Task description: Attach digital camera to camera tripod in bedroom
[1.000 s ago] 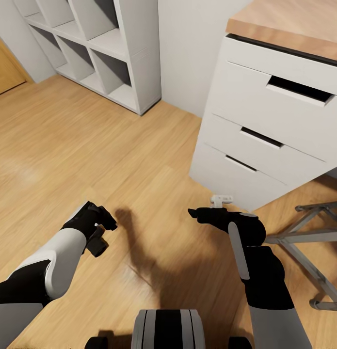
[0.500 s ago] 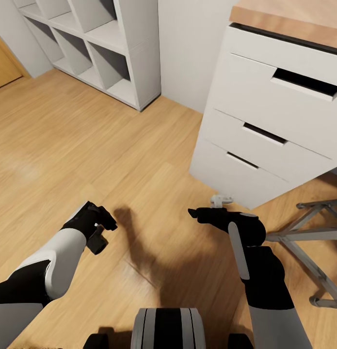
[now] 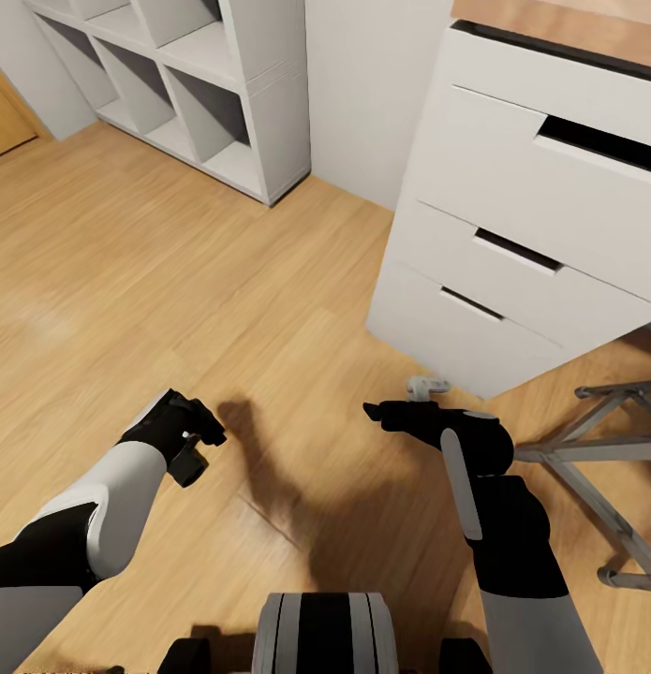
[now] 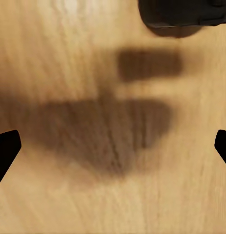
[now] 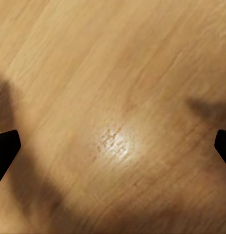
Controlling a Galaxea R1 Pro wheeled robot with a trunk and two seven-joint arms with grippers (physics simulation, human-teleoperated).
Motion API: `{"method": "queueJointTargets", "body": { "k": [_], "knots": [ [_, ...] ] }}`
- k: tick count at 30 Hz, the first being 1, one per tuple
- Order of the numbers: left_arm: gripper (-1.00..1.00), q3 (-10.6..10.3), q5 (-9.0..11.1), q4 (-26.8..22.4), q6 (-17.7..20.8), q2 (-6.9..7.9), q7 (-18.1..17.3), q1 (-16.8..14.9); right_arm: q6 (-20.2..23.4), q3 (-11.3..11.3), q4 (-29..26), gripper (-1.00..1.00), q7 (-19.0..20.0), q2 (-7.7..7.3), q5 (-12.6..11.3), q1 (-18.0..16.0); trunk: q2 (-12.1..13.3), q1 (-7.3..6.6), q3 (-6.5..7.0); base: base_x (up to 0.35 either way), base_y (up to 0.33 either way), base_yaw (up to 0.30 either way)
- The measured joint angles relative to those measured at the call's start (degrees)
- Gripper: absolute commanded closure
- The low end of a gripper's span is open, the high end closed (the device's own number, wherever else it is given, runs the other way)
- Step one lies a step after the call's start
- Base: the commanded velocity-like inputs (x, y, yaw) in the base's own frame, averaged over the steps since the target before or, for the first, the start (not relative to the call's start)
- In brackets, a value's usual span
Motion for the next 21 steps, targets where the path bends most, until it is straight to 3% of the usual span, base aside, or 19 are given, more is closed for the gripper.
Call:
{"method": "queueJointTargets", "body": {
  "k": [21],
  "knots": [
    [-1.0, 0.0, 0.18, -0.01, 0.0, 0.25, 0.12, 0.02, 0.0, 0.0, 0.0, -1.0, -0.01, 0.0, 0.0, 0.0, 0.0, 0.0, -1.53, 0.0, 0.0, 0.0]
  ]
}}
